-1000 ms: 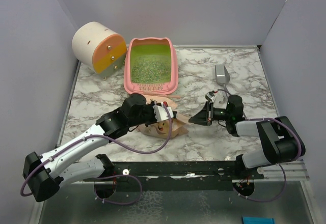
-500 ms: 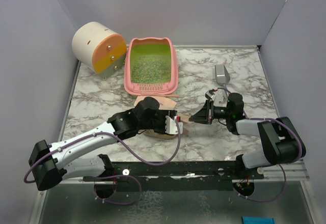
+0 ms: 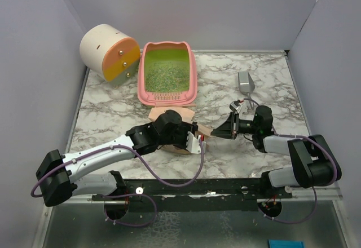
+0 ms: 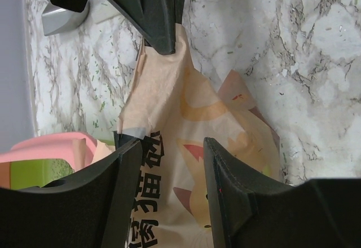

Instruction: Fill the litter box with clean litter

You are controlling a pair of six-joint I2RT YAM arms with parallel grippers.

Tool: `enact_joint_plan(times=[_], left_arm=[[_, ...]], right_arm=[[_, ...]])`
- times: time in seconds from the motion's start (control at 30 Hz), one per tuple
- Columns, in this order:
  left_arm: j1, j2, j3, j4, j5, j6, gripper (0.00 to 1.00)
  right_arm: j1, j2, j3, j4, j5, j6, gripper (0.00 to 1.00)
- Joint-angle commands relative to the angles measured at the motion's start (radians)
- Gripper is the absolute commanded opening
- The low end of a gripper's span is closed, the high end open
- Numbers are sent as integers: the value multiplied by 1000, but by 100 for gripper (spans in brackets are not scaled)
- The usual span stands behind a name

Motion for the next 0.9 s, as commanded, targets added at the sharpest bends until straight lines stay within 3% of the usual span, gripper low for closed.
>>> enact_joint_plan(times=[0.0,0.7,0.73,0.8,0.87], left_arm=[[-5,-15,5,77,-49,40,51],[-6,96,-2,28,-37,71,52],[-5,94,-1,28,-37,71,51],[-5,92,13,13,-32,67,47],[-6,95,40,-20,-22,65,43]], right_arm=[[-2,-38,-26,31,-45,6,1],[-2,-86,-6,26,-72,-8,1],[-2,-99,3,10,-77,-34,5],[-2,-142,35,-102,-76,-135,31],[-2,-203,102,-352,-37,-324,47]])
